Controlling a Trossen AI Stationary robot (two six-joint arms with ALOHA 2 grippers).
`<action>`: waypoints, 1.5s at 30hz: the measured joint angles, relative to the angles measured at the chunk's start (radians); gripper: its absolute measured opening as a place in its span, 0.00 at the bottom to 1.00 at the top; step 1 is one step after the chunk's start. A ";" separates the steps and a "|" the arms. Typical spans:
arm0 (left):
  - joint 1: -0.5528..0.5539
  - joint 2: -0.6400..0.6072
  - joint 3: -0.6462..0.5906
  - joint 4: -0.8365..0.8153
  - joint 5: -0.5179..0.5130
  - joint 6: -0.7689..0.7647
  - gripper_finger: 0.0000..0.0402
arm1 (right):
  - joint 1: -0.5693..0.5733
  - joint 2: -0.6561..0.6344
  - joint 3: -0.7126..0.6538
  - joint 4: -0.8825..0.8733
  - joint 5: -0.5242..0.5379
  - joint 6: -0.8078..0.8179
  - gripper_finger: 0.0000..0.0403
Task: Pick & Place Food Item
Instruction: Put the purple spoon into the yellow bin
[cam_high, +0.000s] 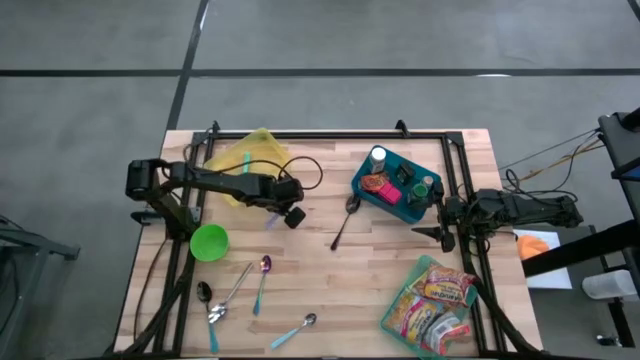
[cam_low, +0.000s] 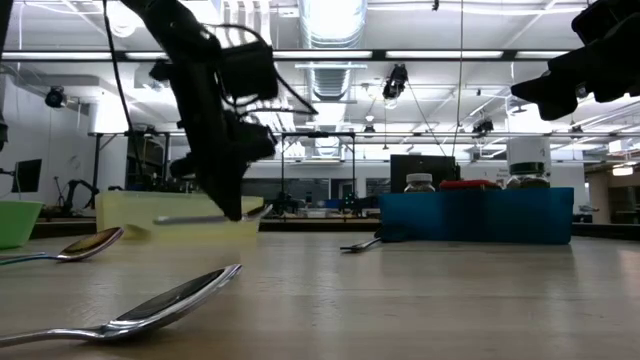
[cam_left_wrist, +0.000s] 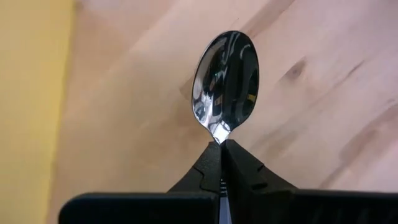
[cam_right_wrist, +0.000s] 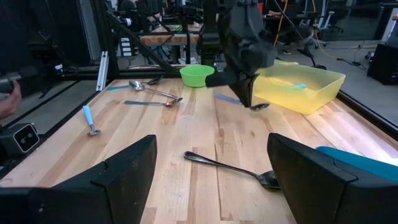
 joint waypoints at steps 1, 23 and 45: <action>0.000 -0.013 0.010 -0.017 -0.009 0.000 0.01 | 0.000 0.000 0.000 0.000 0.000 -0.001 0.75; 0.218 -0.308 0.061 -0.469 -0.340 -0.051 0.01 | 0.000 0.000 0.000 0.000 0.000 0.000 0.75; 0.376 -0.303 -0.141 -0.159 -0.155 0.184 0.01 | 0.000 0.000 0.000 0.000 0.000 -0.001 0.75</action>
